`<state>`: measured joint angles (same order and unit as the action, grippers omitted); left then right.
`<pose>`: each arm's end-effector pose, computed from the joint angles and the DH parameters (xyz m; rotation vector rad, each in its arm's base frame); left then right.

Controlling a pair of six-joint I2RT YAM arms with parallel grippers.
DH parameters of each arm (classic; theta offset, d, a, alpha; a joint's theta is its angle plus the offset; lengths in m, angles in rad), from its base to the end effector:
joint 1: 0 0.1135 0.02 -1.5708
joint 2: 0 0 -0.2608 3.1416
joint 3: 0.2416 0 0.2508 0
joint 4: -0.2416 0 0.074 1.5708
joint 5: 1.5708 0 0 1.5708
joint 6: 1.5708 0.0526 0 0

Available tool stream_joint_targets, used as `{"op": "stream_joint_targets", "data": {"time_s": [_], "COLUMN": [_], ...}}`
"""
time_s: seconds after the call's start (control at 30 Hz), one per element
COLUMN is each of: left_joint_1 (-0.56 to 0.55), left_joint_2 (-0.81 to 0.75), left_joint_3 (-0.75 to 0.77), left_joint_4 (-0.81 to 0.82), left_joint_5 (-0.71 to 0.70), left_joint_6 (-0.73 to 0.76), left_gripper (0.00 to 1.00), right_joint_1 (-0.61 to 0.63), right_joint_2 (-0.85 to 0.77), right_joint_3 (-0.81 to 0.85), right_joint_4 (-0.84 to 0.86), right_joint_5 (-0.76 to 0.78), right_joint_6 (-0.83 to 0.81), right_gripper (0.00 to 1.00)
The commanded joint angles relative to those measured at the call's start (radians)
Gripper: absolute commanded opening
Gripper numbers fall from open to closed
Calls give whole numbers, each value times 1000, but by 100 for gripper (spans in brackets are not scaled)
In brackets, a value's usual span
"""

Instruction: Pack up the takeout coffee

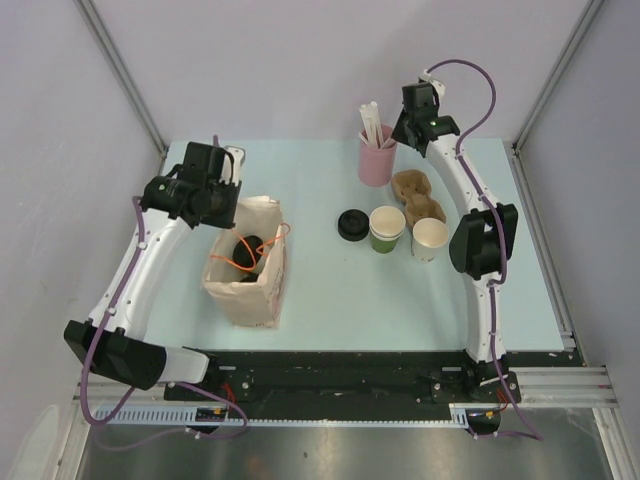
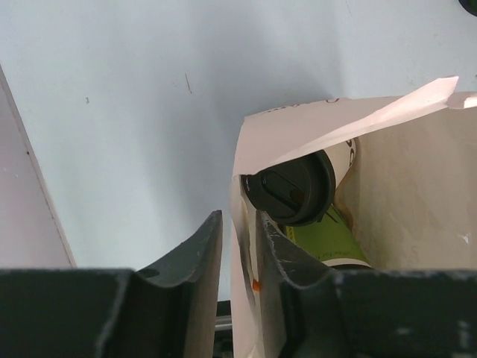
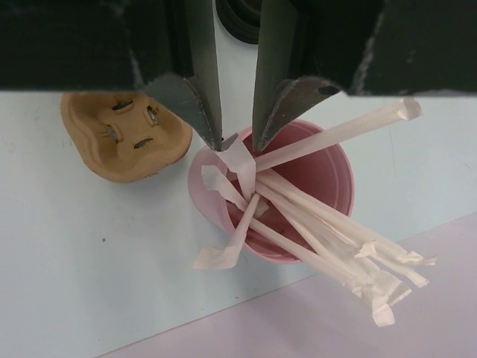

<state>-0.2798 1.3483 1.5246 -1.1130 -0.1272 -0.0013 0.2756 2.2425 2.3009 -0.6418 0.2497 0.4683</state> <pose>0.2579 -0.0672 0.3680 0.2949 2.4796 0.0427 0.5099 0.1307 0.3229 0.3487 2.1099 0.1678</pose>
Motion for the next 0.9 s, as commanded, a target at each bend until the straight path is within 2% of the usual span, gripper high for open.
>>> {"op": "stream_joint_targets", "data": {"time_s": [0.0, 0.27, 0.37, 0.4, 0.5, 0.63, 0.87], "left_joint_1": [8, 8, 8, 8, 10, 8, 10], "left_joint_2": [-5, -28, -41, -52, -64, -74, -80], "left_joint_3": [51, 101, 103, 103, 103, 112, 137], "left_joint_4": [7, 9, 10, 12, 10, 10, 12], "left_joint_5": [1, 41, 69, 69, 74, 84, 92], "left_joint_6": [-32, -9, -2, -2, 24, 29, 63], "left_gripper": [32, 48, 57, 62, 69, 73, 76], "right_joint_1": [-16, -19, -19, -19, -19, -18, -10], "right_joint_2": [25, 34, 40, 40, 35, 23, -7], "right_joint_3": [45, 45, 45, 46, 45, 38, 43], "right_joint_4": [-19, -22, -18, -18, -15, 10, 40], "right_joint_5": [-7, 22, 19, 19, 13, -26, -1], "right_joint_6": [26, -2, -10, -10, -20, -49, -105], "right_gripper": [28, 31, 26, 21, 10, 1, 0]}}
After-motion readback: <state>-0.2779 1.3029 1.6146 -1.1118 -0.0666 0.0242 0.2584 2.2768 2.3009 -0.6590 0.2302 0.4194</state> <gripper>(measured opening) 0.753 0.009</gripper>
